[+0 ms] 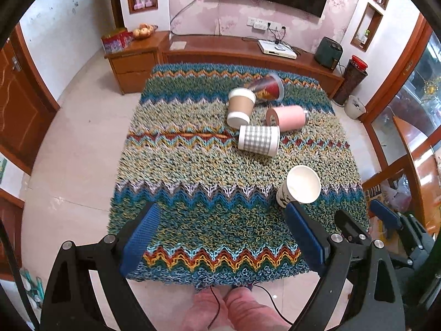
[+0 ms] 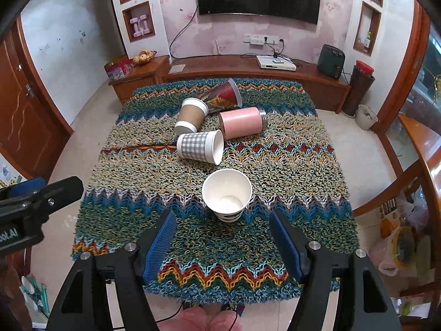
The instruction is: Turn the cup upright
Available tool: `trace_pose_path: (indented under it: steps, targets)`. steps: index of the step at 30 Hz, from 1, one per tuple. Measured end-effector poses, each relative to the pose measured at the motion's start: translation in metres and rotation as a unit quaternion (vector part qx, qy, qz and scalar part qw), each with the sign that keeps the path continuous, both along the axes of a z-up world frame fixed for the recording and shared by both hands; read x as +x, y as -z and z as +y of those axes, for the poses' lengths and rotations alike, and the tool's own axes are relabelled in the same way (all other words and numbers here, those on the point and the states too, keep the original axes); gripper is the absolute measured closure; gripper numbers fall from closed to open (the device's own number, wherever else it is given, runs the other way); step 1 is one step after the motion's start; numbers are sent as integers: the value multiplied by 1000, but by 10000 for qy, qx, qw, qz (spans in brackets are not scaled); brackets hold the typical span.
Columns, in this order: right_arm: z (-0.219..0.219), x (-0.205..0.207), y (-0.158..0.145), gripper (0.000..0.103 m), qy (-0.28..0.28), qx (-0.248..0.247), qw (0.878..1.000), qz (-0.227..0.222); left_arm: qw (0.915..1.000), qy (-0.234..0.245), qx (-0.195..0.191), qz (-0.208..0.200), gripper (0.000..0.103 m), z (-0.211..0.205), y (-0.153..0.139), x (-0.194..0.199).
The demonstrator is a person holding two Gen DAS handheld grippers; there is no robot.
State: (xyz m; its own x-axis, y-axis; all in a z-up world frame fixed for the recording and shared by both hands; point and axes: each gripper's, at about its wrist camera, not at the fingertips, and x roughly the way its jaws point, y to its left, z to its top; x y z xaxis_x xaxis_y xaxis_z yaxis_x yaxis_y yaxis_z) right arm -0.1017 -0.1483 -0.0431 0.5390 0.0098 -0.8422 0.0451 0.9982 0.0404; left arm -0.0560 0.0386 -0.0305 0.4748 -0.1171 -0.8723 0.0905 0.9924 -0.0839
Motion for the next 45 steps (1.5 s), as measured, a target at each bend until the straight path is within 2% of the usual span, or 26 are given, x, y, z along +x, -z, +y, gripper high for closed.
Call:
trace_pose_path:
  steps: [5,8,15,23,31,45]
  targets:
    - [1,1,-27,32,-88,-15,9999,72,10000,-2,-11,-79,10,-4,-22,-2]
    - [1,2,-38,27,-57,-110,9999,40,9999,34,40,-160,10,-9,-31,-4]
    - [-3,9,-56,27,-52,-173,9998,-17,9998,49,66,-181,10,-15,-38,-2]
    - [-8,17,-60,27,32,-168,9998,65,9998,-66,108,-151,10,-14,-40,1]
    - [-8,19,-67,27,33,-253,9996,-71,9997,-119,181,-88,10,-15,-38,4]
    - [-11,24,-65,27,63,-263,9996,-3,9997,-49,220,-37,10,-19,-32,9]
